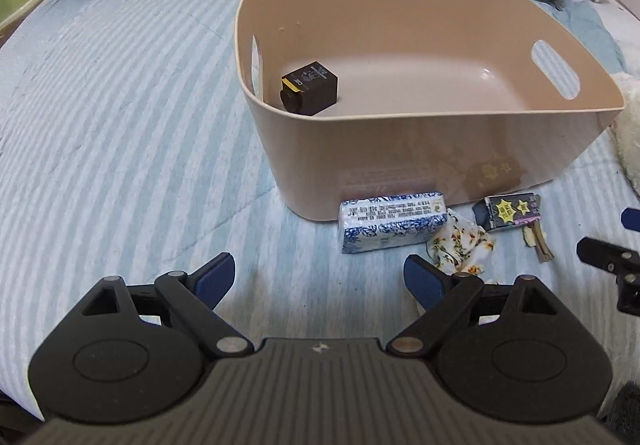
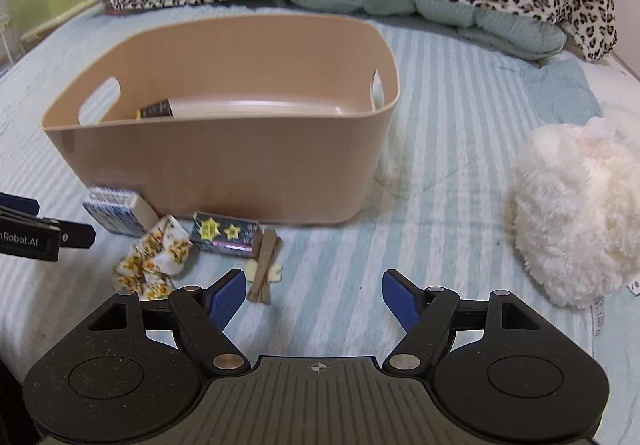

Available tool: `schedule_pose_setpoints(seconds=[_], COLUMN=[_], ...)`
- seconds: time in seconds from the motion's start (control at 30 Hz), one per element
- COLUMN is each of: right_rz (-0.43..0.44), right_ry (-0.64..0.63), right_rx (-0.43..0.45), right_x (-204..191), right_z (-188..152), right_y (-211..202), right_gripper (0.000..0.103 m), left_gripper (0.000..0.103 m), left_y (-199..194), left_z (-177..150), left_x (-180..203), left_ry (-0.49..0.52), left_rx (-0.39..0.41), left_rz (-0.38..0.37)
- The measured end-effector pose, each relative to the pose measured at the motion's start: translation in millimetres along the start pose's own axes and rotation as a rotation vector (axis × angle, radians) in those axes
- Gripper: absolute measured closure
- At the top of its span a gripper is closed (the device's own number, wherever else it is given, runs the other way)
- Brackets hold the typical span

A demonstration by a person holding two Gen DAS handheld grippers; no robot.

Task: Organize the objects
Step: 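Grasp the blue-patterned box with the left tool while the right tool grasps the hair clip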

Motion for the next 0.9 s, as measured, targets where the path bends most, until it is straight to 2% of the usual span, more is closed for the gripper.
schedule_pose_setpoints(seconds=[0.17, 0.4, 0.73, 0.8, 0.83, 0.87, 0.9], right_rz=[0.010, 0.025, 0.008, 0.009, 0.013, 0.022, 0.026], right_ry=[-0.007, -0.036, -0.015, 0.001, 0.011, 0.023, 0.030], right_rx=[-0.048, -0.089, -0.101, -0.097, -0.095, -0.091, -0.088], right_x=[-5.6, -17.3, -24.2, -24.1, -24.3, -24.6, -25.4], right_z=[-3.7, -6.5, -5.5, -4.1, -3.4, -2.3, -1.5], right_y=[15.9, 31.6, 50.4, 51.3, 51.7, 51.5, 51.0], right_gripper=[0.025, 0.026, 0.029, 0.034, 0.037, 0.045, 0.056], left_gripper=[0.011, 0.011, 0.011, 0.013, 0.019, 0.022, 0.033], left_y=[12.2, 23.3, 30.1, 31.5, 32.8, 34.5, 36.8], left_z=[-0.4, -0.8, -1.6, -0.3, 0.2, 0.1, -0.4], left_x=[0.6, 9.7, 26.7, 27.7, 27.7, 27.3, 26.1], left_ry=[-0.023, -0.035, -0.044, -0.043, -0.044, -0.049, -0.058], left_rx=[-0.017, -0.029, 0.045, 0.072, 0.077, 0.066, 0.046], left_rz=[-0.007, -0.053, -0.029, -0.018, -0.019, -0.020, -0.024])
Point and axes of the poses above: each gripper's, at about its wrist camera, not at the fingertips, and y roughly the way its jaws point, x to its right, z to its top, the point moved 1 cm from there along y, roughly the way its jaws point, and after that the axes turned 13 degrees about x, right-handed, at the moved point
